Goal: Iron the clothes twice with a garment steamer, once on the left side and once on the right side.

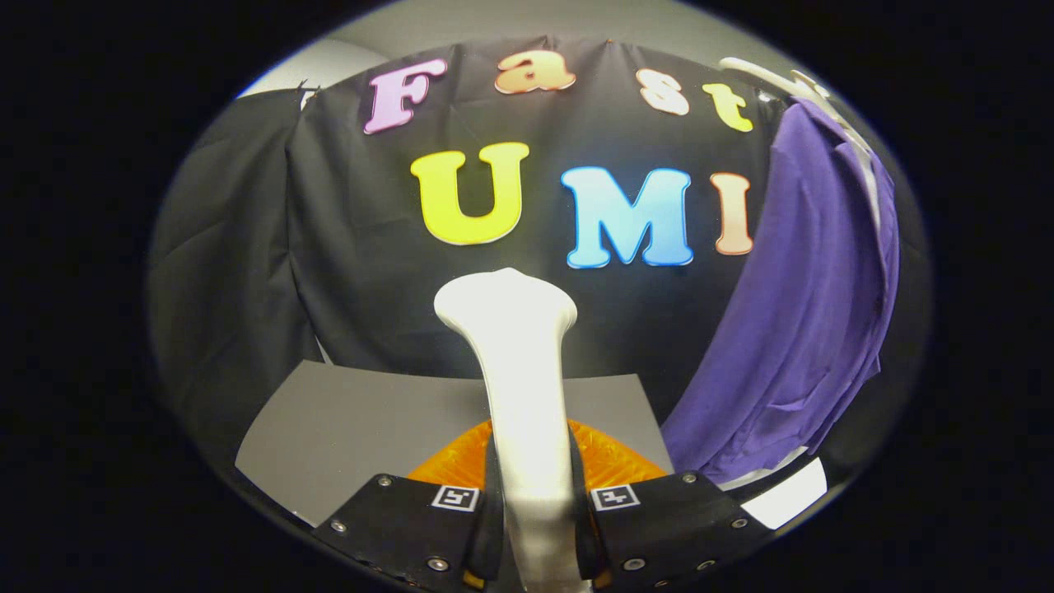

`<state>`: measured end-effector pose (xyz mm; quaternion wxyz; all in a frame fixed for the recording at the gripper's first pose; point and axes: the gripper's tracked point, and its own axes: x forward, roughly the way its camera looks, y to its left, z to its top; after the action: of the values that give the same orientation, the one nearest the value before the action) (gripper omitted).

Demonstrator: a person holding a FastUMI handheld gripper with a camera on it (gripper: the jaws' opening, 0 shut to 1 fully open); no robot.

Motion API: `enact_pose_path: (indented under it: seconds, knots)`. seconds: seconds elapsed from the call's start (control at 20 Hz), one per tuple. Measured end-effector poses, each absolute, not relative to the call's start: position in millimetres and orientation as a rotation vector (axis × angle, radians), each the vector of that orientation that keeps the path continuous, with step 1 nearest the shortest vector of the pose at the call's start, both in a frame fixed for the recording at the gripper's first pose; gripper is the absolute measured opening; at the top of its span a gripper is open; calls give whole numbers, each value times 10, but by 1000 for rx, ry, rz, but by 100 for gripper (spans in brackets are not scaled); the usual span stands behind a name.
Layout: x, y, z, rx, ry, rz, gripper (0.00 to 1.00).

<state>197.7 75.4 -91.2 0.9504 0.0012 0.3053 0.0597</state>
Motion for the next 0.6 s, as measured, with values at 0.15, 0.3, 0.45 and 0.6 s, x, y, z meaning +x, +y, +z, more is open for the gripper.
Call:
enact_pose_path:
  seconds: [0.15, 0.3, 0.45, 0.6]
  knots:
    - [1665, 504, -713, -50, 575, 129, 35]
    - [1425, 315, -575, -76, 547, 148, 35]
    - [1230, 144, -354, -60, 479, 194, 35]
    - [1066, -114, -60, 7, 395, 207, 35]
